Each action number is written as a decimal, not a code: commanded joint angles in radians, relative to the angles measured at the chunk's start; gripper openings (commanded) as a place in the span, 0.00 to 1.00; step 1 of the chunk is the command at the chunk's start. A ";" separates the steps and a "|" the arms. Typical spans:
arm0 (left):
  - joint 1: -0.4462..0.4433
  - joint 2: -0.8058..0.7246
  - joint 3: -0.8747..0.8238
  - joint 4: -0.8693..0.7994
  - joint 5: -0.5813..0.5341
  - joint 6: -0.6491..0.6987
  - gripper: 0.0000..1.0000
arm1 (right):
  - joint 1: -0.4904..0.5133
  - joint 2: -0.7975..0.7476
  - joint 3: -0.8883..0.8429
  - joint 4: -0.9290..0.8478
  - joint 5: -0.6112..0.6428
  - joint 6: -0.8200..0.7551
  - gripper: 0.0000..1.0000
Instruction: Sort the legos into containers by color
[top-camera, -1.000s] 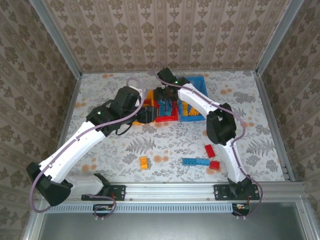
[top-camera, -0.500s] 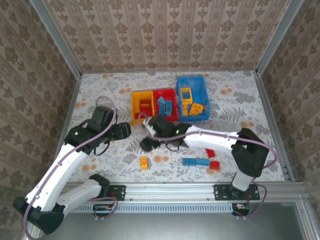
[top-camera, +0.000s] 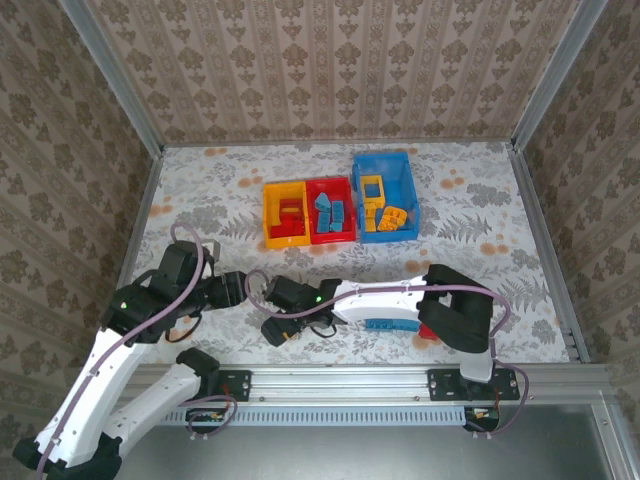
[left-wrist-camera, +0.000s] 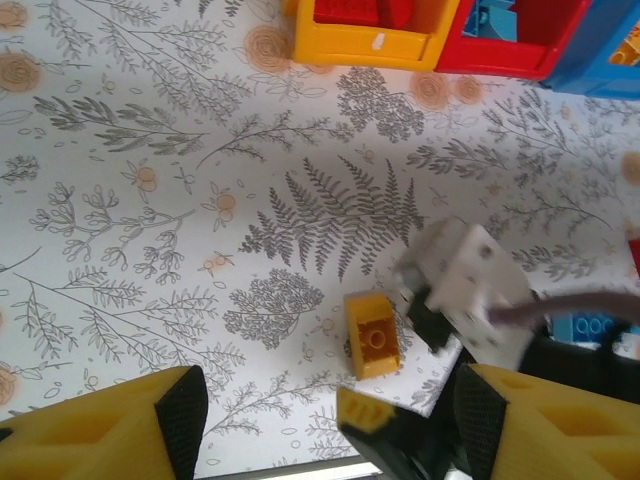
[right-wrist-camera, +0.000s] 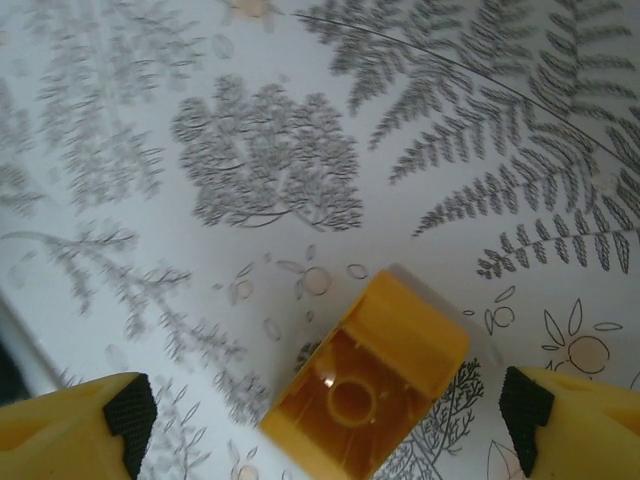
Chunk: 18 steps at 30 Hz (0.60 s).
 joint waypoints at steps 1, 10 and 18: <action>0.009 -0.024 0.002 -0.045 0.053 0.041 0.70 | 0.012 0.041 0.061 -0.090 0.088 0.108 0.89; 0.009 -0.054 0.004 -0.049 0.072 0.055 0.70 | 0.043 0.129 0.189 -0.312 0.154 0.161 0.70; 0.009 -0.056 0.002 -0.022 0.072 0.048 0.70 | 0.048 0.154 0.194 -0.334 0.126 0.145 0.55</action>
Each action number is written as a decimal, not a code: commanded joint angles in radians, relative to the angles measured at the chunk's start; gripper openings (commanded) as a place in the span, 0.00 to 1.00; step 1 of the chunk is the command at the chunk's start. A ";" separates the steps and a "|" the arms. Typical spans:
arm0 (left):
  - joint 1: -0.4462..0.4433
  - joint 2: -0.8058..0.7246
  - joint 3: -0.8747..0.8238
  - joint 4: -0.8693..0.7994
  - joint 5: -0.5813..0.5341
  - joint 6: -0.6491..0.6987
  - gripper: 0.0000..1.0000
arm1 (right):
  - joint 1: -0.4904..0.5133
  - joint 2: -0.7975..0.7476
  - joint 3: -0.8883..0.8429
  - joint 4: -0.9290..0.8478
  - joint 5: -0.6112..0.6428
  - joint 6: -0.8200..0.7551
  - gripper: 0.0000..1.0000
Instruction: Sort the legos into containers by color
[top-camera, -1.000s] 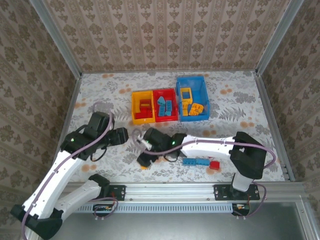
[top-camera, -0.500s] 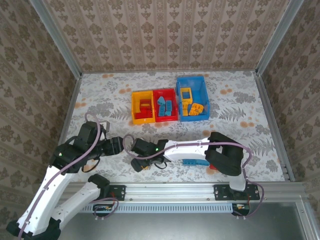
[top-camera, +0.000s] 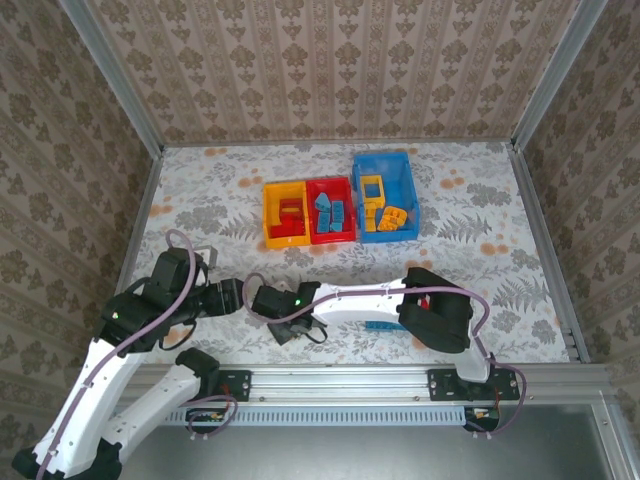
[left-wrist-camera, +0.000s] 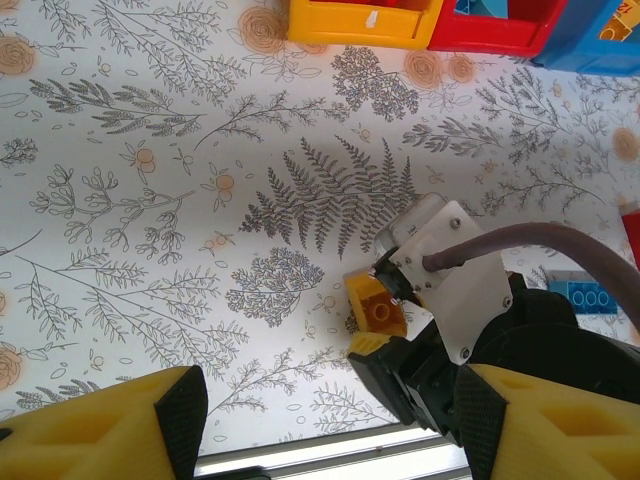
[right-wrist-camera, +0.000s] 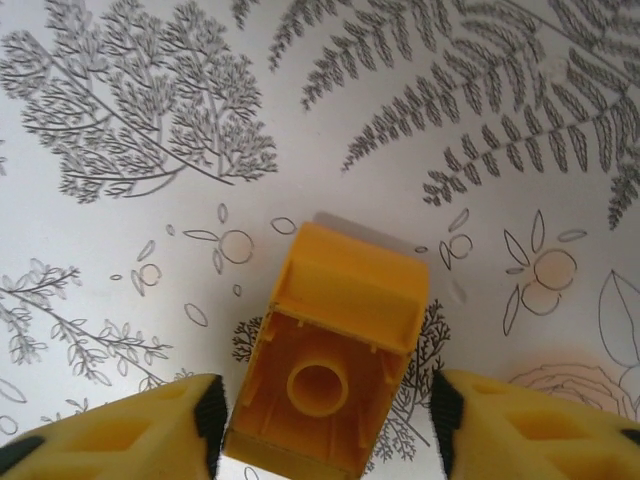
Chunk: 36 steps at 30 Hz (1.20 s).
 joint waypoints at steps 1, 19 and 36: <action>0.003 -0.010 0.002 0.024 0.046 0.024 0.70 | 0.001 0.047 0.025 -0.045 0.014 -0.010 0.53; 0.002 0.141 0.048 0.216 0.152 0.071 0.70 | -0.185 -0.257 -0.083 -0.032 0.120 -0.029 0.33; -0.093 0.812 0.467 0.566 0.209 0.174 0.70 | -0.787 -0.095 0.259 -0.161 0.111 -0.133 0.33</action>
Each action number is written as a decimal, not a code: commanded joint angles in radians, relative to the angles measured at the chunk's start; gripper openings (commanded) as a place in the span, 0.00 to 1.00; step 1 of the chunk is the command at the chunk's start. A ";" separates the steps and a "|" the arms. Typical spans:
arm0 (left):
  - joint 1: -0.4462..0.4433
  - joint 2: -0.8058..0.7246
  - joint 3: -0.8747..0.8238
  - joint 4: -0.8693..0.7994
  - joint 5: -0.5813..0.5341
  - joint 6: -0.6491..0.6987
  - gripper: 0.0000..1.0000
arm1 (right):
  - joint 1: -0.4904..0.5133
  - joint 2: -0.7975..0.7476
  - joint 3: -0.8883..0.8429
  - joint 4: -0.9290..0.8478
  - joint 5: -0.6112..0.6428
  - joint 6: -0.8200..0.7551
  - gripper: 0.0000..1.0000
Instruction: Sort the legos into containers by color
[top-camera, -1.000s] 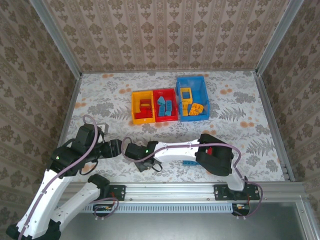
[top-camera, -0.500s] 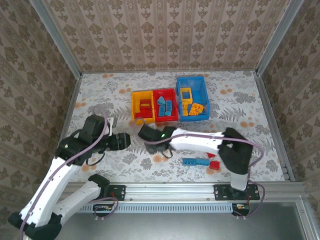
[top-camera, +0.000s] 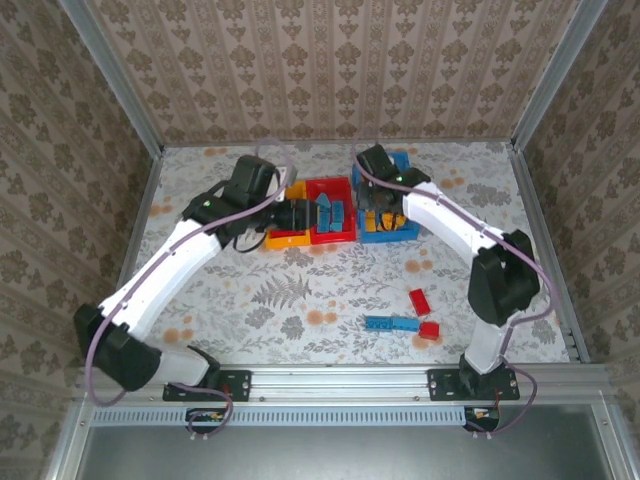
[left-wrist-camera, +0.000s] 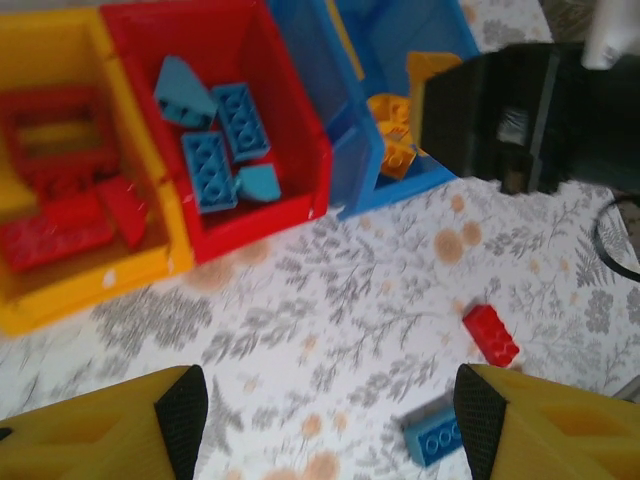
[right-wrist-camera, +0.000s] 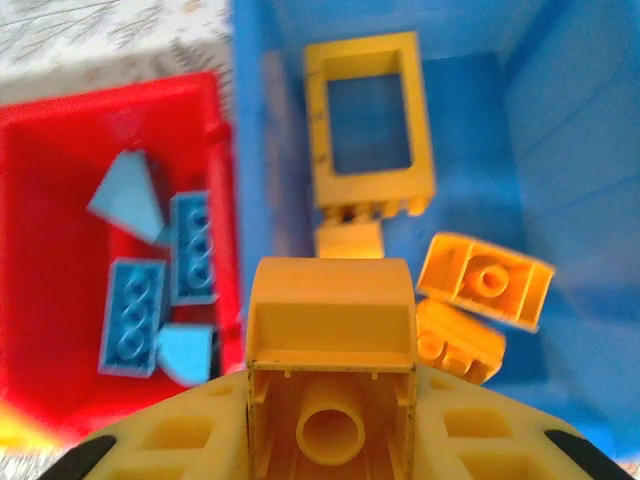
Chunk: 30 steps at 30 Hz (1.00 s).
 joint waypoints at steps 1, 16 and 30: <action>-0.018 0.077 0.081 0.070 0.024 0.046 0.70 | -0.044 0.124 0.129 -0.096 0.036 -0.008 0.33; -0.042 0.261 0.201 0.100 0.110 0.068 0.70 | -0.147 0.512 0.565 -0.220 0.063 0.037 0.43; -0.053 0.250 0.190 0.089 0.122 0.079 0.70 | -0.123 0.447 0.582 -0.203 0.050 0.029 0.59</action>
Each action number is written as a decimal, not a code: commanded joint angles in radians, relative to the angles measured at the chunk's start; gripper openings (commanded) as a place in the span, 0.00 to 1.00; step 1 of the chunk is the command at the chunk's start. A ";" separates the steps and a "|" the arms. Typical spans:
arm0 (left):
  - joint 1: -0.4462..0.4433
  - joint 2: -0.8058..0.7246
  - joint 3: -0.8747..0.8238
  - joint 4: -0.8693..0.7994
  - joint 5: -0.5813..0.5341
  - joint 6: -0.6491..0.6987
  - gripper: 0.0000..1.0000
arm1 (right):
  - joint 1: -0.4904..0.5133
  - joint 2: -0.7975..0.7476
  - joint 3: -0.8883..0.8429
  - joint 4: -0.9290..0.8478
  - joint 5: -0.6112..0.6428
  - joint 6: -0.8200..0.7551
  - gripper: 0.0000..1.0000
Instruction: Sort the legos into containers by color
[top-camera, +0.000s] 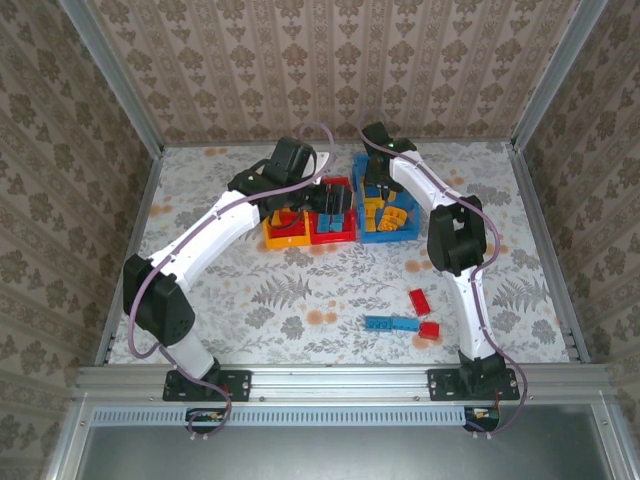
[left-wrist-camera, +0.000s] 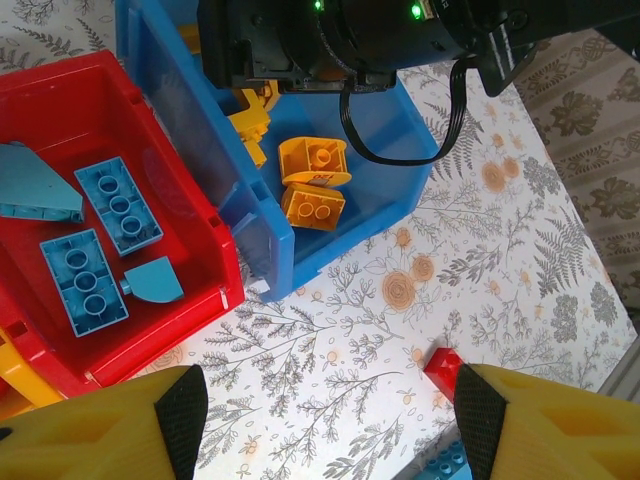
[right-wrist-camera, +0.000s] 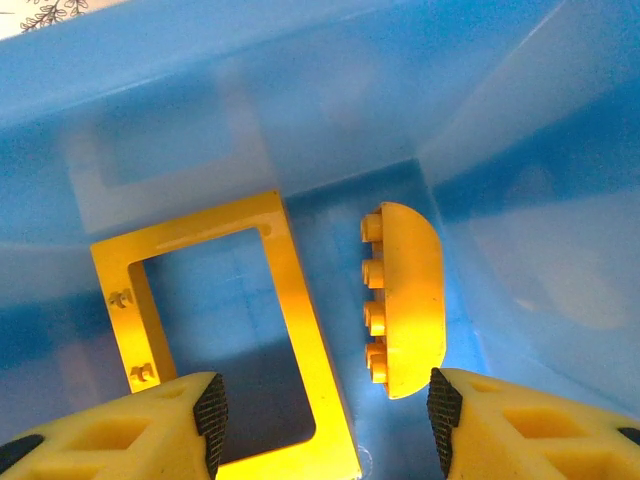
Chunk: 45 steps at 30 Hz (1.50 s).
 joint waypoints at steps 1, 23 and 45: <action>-0.012 -0.007 0.012 -0.003 0.033 0.037 0.70 | 0.027 -0.082 0.025 -0.011 0.007 -0.009 0.59; -0.342 0.360 0.242 -0.236 0.028 -0.021 0.74 | 0.052 -1.429 -1.089 0.076 0.060 0.011 0.64; -0.409 0.896 0.882 -0.652 0.179 -0.570 0.80 | 0.057 -1.766 -1.138 0.032 -0.327 -0.220 0.82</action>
